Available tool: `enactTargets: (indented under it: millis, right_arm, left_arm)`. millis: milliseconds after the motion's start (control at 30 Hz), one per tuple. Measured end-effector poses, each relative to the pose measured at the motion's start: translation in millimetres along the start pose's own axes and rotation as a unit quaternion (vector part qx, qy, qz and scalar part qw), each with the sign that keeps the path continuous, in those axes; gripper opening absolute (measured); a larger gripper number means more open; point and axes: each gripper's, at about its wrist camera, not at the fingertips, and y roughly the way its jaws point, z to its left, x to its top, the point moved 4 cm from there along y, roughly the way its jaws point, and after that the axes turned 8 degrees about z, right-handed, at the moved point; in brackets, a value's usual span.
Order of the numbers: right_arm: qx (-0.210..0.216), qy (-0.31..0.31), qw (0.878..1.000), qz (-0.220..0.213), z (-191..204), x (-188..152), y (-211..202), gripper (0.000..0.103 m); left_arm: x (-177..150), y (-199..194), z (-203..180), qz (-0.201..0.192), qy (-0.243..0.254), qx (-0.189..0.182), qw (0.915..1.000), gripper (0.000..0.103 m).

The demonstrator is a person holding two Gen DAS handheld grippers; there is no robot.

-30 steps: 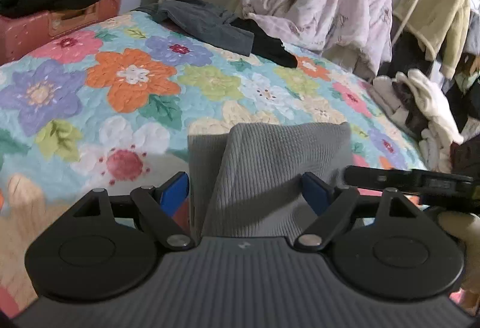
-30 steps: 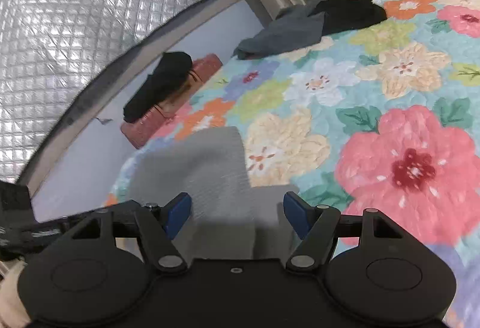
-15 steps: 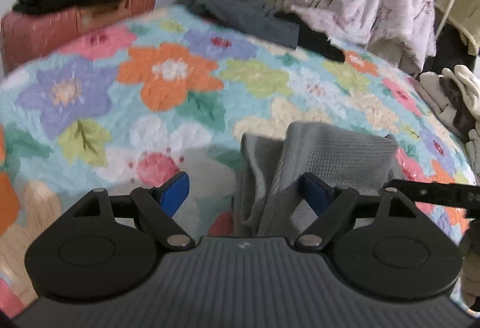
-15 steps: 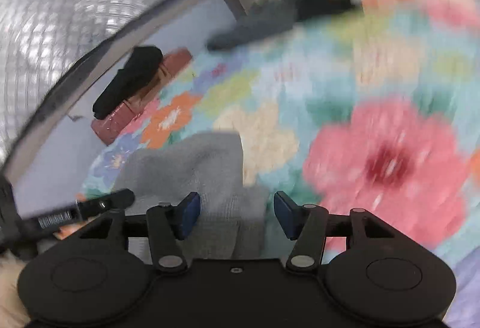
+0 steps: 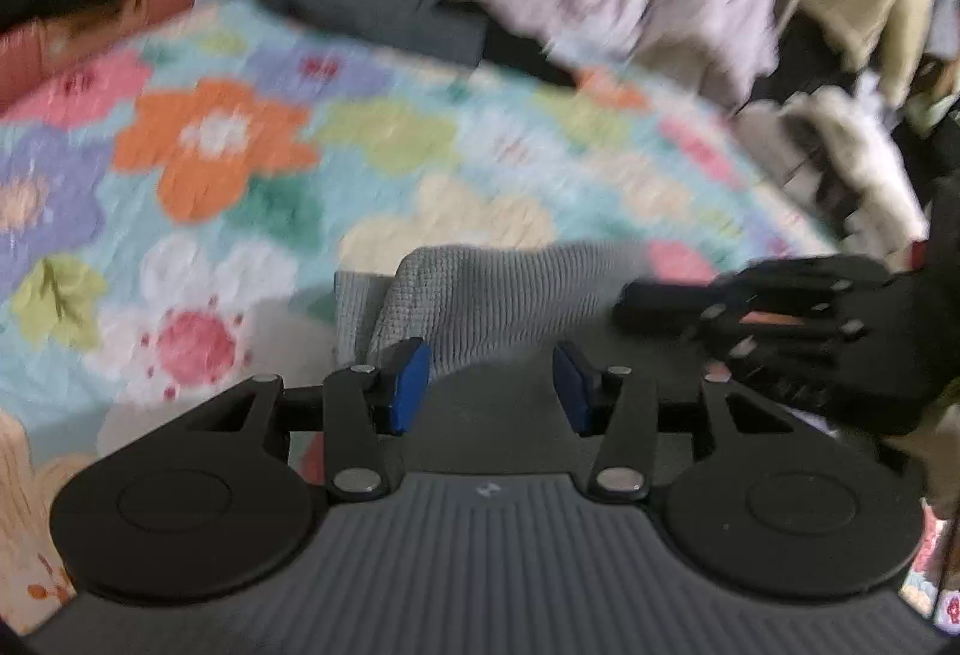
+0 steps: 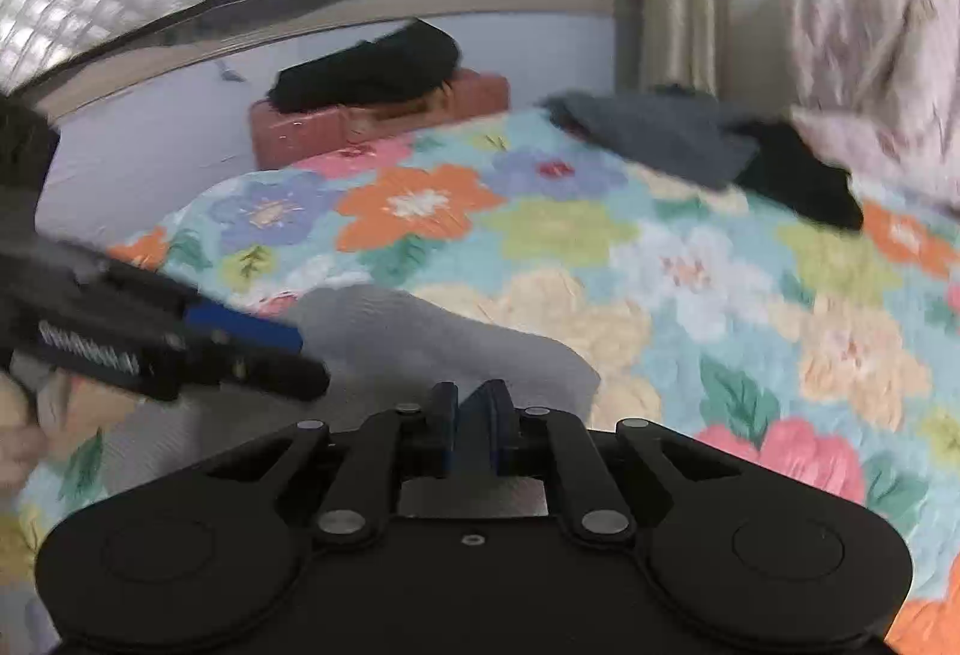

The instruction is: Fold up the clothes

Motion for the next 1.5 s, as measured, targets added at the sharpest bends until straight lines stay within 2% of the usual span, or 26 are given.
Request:
enactTargets:
  millis: [133, 200, 233, 267, 367, 467, 533, 700, 767, 867, 967, 1033, 1100, 1200, 1300, 1500]
  right_arm:
    - [0.029, 0.059, 0.998, -0.005, -13.6, -1.9, 5.9, 0.012]
    - [0.043, 0.061, 0.997, -0.011, -14.0, 2.5, 8.0, 0.021]
    - [0.036, 0.051, 0.998, -0.008, -12.0, 5.3, 10.8, 0.031]
    - [0.029, 0.040, 0.999, -0.004, -10.1, 8.1, 13.6, 0.034]
    - [0.008, 0.011, 1.000, 0.007, -4.8, 16.0, 22.0, 0.033]
    - [-0.006, 0.038, 0.999, 0.031, -14.4, 10.5, 31.1, 0.032]
    - [-0.007, 0.066, 0.997, 0.036, -20.9, 5.7, 30.6, 0.033]
    - [-0.019, 0.112, 0.992, 0.046, -32.7, -5.2, 21.7, 0.035]
    - [-0.004, 0.132, 0.991, 0.038, -33.4, -8.4, 10.7, 0.037]
    - [-0.019, 0.117, 0.993, 0.012, -24.4, -10.5, -8.7, 0.039]
    - [-0.021, 0.060, 0.998, -0.012, 1.1, -10.2, -26.3, 0.039]
    - [-0.011, 0.028, 0.999, -0.016, 17.2, -10.4, -33.4, 0.039]
    - [0.001, 0.004, 1.000, -0.001, 29.5, -13.0, -30.9, 0.039]
    - [-0.029, -0.044, 0.998, 0.026, 42.5, -24.9, -18.9, 0.039]
    - [-0.062, -0.077, 0.995, 0.024, 53.9, -37.8, -14.0, 0.040]
    - [-0.047, -0.038, 0.998, 0.025, 48.6, -46.1, -23.3, 0.040]
  left_arm:
    - [10.0, 3.4, -11.1, 0.005, 0.039, 0.024, 0.9989, 0.044]
    - [15.9, 5.3, -18.8, -0.002, 0.063, 0.030, 0.9976, 0.047]
    - [17.3, 5.8, -21.5, -0.007, 0.069, 0.029, 0.9972, 0.048]
    - [18.7, 7.2, -22.6, -0.009, 0.070, 0.028, 0.9971, 0.049]
    - [20.2, 15.3, -15.0, 0.003, 0.047, 0.046, 0.9978, 0.048]
    - [16.9, 16.9, -2.5, -0.004, 0.010, 0.055, 0.9984, 0.042]
    - [15.4, 15.5, -2.5, -0.010, 0.015, 0.064, 0.9978, 0.040]
    - [13.4, 11.1, -7.4, -0.019, 0.031, 0.081, 0.9961, 0.041]
    - [12.7, 7.4, -8.6, -0.025, 0.034, 0.078, 0.9961, 0.043]
    - [15.1, -2.8, -12.4, -0.056, 0.044, 0.057, 0.9958, 0.049]
    - [23.4, -11.1, -21.0, -0.081, 0.062, 0.053, 0.9934, 0.049]
    - [26.3, -9.6, -26.0, -0.074, 0.067, 0.035, 0.9944, 0.049]
    - [27.7, -4.0, -28.2, -0.058, 0.065, 0.020, 0.9960, 0.049]
    - [27.1, 14.0, -23.1, -0.013, 0.046, 0.011, 0.9988, 0.046]
    - [26.8, 21.8, -12.5, 0.000, 0.022, 0.001, 0.9998, 0.046]
    - [25.7, 25.7, 6.8, 0.005, -0.023, -0.011, 0.9997, 0.045]
